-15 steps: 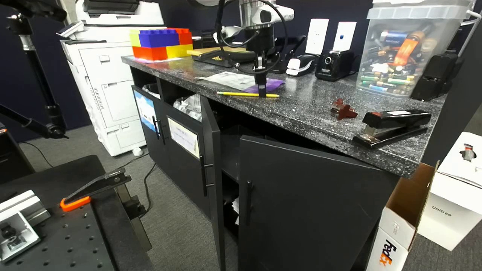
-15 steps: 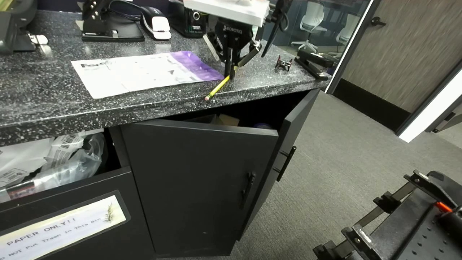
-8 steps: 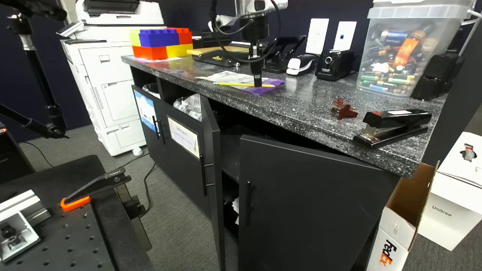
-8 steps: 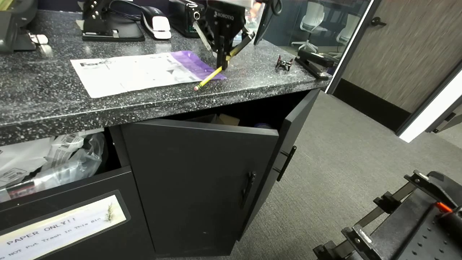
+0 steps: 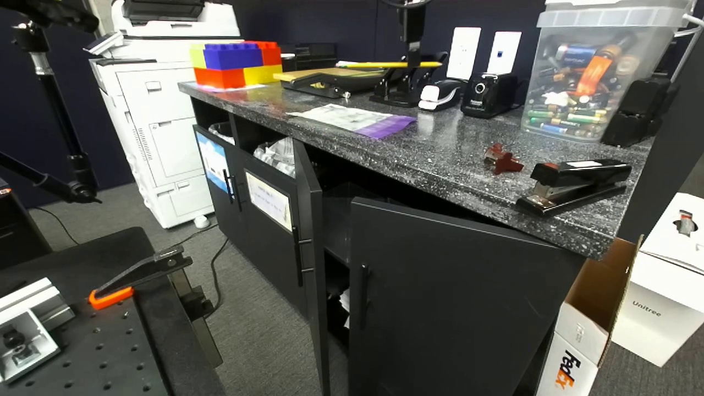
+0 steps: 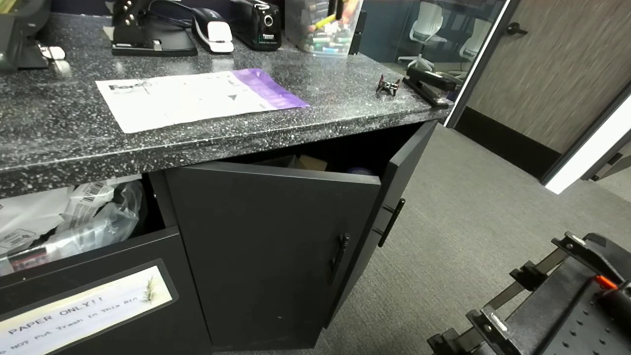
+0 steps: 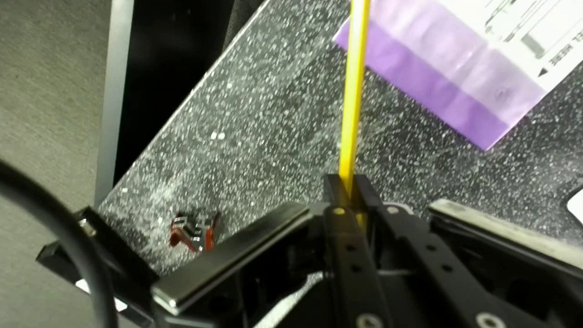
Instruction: Move the pencil to the right
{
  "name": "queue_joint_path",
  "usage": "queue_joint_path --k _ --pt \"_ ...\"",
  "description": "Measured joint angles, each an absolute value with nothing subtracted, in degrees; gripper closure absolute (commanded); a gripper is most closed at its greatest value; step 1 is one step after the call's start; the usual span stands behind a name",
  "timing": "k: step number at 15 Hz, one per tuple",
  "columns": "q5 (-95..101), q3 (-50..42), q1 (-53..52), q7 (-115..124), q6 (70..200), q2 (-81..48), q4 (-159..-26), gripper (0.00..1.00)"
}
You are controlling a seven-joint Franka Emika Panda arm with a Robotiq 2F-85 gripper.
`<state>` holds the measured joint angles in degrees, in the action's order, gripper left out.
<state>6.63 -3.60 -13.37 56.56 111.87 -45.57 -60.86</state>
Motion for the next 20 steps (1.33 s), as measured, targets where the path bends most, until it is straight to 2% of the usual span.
queue_joint_path --k 6,12,20 --pt "6.44 -3.57 -5.04 33.39 111.75 -46.50 -57.55 0.98" --pt "6.51 -2.77 -5.56 17.20 115.01 -54.07 -55.63 0.98" --pt "6.51 -2.76 -4.76 8.07 120.35 -64.46 -47.51 0.98"
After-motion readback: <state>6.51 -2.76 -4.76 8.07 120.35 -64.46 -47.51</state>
